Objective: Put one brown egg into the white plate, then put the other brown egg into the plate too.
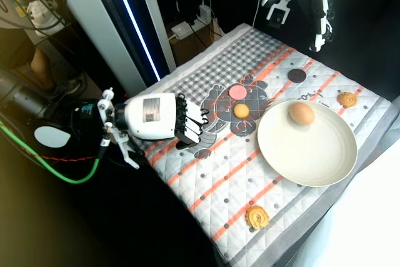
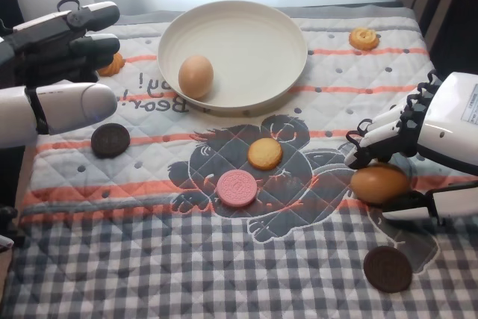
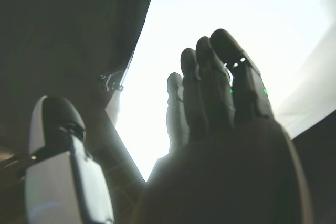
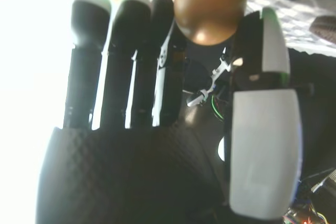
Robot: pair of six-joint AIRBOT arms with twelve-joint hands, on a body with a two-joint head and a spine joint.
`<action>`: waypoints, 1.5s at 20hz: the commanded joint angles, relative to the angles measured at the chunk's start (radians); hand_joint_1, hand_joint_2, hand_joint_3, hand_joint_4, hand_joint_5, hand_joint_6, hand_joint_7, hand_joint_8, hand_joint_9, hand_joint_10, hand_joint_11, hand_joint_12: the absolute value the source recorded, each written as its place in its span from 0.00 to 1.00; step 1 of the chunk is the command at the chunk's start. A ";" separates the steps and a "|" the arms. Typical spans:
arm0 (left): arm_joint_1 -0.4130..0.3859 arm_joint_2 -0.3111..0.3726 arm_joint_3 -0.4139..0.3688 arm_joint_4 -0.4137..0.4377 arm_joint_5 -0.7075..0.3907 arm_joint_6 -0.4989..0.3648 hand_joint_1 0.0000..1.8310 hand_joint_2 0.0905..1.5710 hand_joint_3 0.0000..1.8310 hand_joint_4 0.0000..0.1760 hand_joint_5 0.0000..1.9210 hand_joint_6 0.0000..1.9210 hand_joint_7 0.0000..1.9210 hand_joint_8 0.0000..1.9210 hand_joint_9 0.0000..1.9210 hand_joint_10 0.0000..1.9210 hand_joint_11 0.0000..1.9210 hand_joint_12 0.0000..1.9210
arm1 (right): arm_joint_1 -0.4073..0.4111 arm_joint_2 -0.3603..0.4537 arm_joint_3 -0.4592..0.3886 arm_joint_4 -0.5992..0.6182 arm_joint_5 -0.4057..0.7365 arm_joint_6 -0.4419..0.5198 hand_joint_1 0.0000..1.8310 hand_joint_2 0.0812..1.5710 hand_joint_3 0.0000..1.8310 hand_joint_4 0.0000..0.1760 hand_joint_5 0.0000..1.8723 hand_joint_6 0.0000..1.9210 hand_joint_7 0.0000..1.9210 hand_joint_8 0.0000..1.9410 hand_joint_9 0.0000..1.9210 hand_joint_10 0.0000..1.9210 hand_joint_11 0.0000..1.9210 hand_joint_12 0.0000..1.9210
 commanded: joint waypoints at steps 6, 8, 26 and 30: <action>-0.005 -0.002 0.010 -0.007 -0.128 -0.028 0.40 0.49 0.00 0.84 0.18 0.00 0.23 0.00 0.22 0.00 0.00 0.66 | 0.147 -0.044 0.090 0.035 0.089 -0.005 0.70 0.67 0.00 0.00 0.58 0.30 0.55 0.56 0.54 0.58 0.51 0.72; -0.005 -0.009 0.017 -0.003 -0.127 -0.035 0.41 0.48 0.00 0.84 0.18 0.00 0.24 0.00 0.22 0.00 0.00 0.68 | 0.227 -0.087 0.145 0.033 0.086 -0.005 0.69 0.66 0.00 0.00 0.58 0.33 0.58 0.51 0.53 0.51 0.47 0.70; -0.003 -0.022 0.079 0.007 -0.317 -0.250 0.39 0.49 0.00 0.45 0.21 0.00 0.25 0.00 0.22 0.00 0.00 0.55 | 0.495 -0.308 0.336 0.010 -0.074 -0.005 0.22 0.54 0.00 0.79 0.00 0.00 0.00 0.00 0.03 0.00 0.00 0.27; 0.010 -0.021 0.082 -0.027 -0.477 -0.316 0.41 0.53 0.01 0.37 0.17 0.00 0.20 0.00 0.15 0.00 0.00 0.35 | 0.376 -0.153 0.217 0.153 0.160 -0.005 0.28 0.52 0.00 1.00 0.00 0.00 0.00 0.00 0.00 0.00 0.00 0.00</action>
